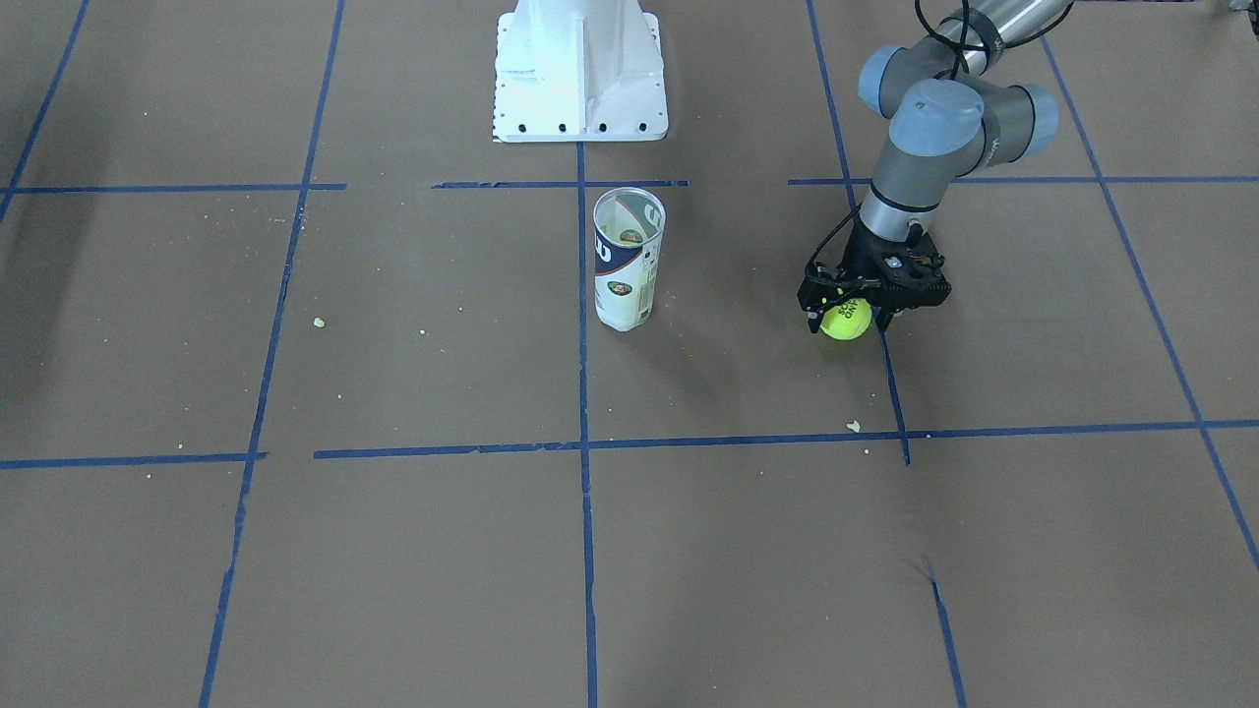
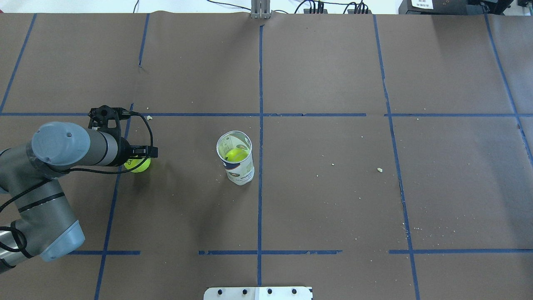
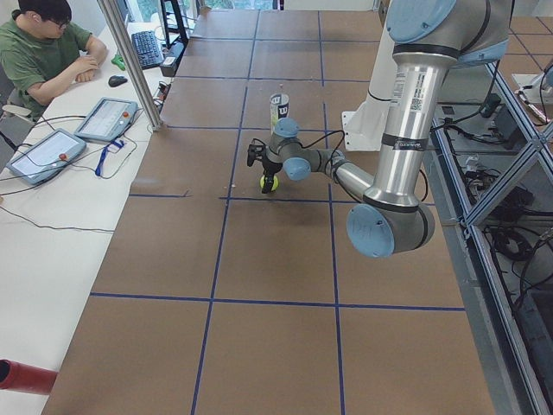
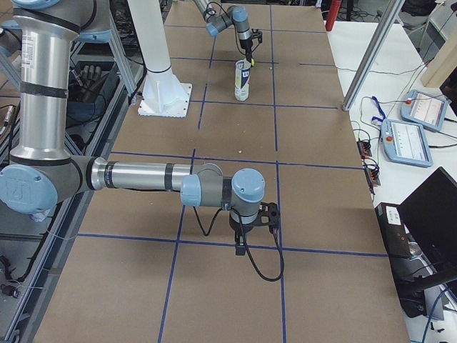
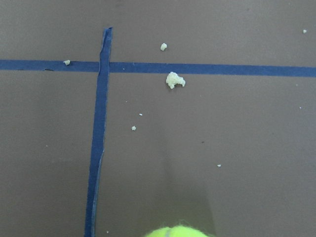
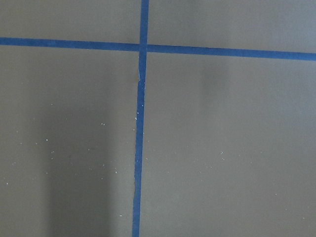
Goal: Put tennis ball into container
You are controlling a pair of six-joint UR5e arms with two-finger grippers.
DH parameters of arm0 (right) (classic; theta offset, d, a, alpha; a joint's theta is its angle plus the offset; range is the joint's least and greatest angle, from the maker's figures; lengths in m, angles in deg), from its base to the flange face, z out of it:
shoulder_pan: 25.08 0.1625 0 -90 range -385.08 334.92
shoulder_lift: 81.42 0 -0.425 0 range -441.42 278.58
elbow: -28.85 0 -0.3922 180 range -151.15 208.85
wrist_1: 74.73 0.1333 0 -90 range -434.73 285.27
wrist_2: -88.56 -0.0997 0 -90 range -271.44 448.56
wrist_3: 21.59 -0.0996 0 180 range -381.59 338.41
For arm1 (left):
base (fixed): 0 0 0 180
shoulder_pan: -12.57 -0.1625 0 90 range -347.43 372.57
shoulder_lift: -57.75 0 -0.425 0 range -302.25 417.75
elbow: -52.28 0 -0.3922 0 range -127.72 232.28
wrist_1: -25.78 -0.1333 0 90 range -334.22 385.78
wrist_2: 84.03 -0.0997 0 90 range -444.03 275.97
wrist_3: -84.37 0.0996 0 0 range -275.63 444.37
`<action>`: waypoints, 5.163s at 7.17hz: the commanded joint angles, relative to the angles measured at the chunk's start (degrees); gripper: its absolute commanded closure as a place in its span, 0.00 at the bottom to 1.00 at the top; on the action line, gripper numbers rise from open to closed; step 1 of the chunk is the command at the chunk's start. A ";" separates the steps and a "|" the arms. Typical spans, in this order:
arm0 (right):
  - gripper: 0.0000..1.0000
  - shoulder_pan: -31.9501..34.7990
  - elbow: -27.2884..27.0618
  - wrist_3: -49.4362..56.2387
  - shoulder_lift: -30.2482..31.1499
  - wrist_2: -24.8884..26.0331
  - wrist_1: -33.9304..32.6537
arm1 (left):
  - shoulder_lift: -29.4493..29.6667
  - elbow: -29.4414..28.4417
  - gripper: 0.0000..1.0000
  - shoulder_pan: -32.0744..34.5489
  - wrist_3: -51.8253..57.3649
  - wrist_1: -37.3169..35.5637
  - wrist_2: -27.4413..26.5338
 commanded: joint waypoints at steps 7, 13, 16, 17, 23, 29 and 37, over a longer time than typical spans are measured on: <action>0.00 0.00 0.00 0.00 0.02 0.02 0.00 | 0.24 15.29 1.00 2.57 0.26 -14.67 5.16; 0.00 0.00 0.00 0.00 0.02 0.02 0.00 | 25.43 23.17 1.00 6.64 -6.64 -49.42 10.54; 0.00 0.00 0.00 0.00 -0.06 0.02 0.00 | 38.34 10.83 1.00 2.78 -15.45 -49.89 10.90; 0.00 0.00 0.00 0.00 0.02 0.02 0.00 | 40.22 7.99 1.00 1.55 -16.95 -49.72 10.55; 0.00 0.00 0.00 0.00 0.02 0.02 0.00 | 38.31 7.69 0.19 0.13 -16.35 -49.36 10.46; 0.00 0.00 0.00 0.00 0.02 0.02 0.00 | 31.93 15.74 0.00 1.71 -2.88 -49.36 10.63; 0.00 0.00 0.00 0.00 0.02 0.02 0.00 | -3.40 5.88 0.00 46.58 65.91 -38.64 30.38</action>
